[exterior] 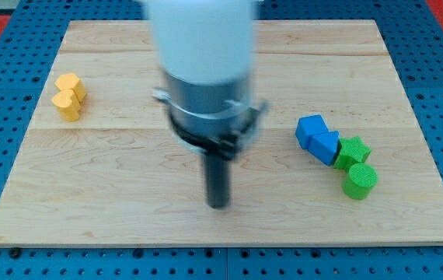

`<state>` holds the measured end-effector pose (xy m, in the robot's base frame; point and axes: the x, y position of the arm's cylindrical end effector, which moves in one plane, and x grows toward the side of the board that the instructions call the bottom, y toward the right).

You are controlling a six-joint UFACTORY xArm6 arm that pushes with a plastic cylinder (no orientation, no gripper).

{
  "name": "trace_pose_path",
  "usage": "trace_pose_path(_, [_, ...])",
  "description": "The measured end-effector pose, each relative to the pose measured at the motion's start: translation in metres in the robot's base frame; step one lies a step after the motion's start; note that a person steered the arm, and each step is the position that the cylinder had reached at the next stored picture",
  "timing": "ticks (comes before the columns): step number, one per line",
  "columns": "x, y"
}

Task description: Push the green star to the top left

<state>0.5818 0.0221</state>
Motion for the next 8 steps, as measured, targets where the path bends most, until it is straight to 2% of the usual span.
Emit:
trace_pose_path(1, [0.032, 0.095])
trace_pose_path(2, [0.023, 0.210])
trace_pose_path(3, [-0.020, 0.284])
trace_pose_path(4, [-0.059, 0.264])
trace_pose_path(7, [-0.075, 0.163])
trace_pose_path(8, [-0.092, 0.153])
